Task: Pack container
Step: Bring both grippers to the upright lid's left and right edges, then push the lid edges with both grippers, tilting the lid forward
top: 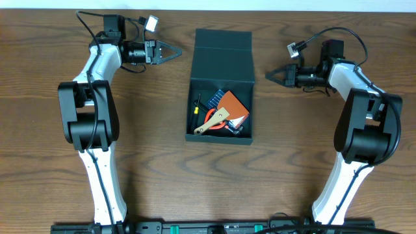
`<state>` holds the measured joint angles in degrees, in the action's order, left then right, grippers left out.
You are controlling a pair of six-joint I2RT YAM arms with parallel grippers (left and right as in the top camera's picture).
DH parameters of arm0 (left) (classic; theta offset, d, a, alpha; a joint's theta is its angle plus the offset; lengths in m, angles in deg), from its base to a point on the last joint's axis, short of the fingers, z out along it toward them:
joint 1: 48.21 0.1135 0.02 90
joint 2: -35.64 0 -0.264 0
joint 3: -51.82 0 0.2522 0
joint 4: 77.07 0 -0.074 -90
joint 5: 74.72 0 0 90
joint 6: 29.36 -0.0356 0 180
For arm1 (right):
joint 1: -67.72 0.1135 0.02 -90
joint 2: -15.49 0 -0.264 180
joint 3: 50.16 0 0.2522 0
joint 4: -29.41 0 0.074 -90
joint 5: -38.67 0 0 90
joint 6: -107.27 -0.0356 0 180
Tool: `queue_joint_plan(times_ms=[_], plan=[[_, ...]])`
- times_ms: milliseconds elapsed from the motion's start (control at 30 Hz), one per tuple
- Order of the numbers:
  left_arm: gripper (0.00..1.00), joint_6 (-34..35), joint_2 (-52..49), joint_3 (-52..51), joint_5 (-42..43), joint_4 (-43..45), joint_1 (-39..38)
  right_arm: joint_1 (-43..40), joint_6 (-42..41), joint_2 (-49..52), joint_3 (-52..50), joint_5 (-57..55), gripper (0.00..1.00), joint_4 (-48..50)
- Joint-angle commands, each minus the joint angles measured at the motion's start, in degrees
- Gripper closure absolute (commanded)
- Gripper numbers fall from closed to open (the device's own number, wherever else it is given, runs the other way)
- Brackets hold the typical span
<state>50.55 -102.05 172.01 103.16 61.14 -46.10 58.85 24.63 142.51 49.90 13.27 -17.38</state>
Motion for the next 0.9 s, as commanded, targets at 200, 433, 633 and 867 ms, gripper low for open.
queue_joint_plan(times_ms=[200,433,633,867], plan=[[0.94,0.6,-0.7,0.3,-0.5,0.1,-0.3,0.6,-6.6,0.9,0.2,1.9,0.99,4.1],[0.94,1.7,-0.7,0.3,-1.6,0.1,-0.3,1.6,-8.0,4.7,0.2,3.8,0.99,6.2],[0.94,1.9,-0.7,0.3,-1.6,0.1,-0.3,2.3,-8.2,6.2,0.2,3.8,0.99,6.8],[0.94,1.9,-0.7,0.3,-5.0,-1.3,-0.3,3.0,-10.6,7.9,0.2,3.8,0.99,9.6]])
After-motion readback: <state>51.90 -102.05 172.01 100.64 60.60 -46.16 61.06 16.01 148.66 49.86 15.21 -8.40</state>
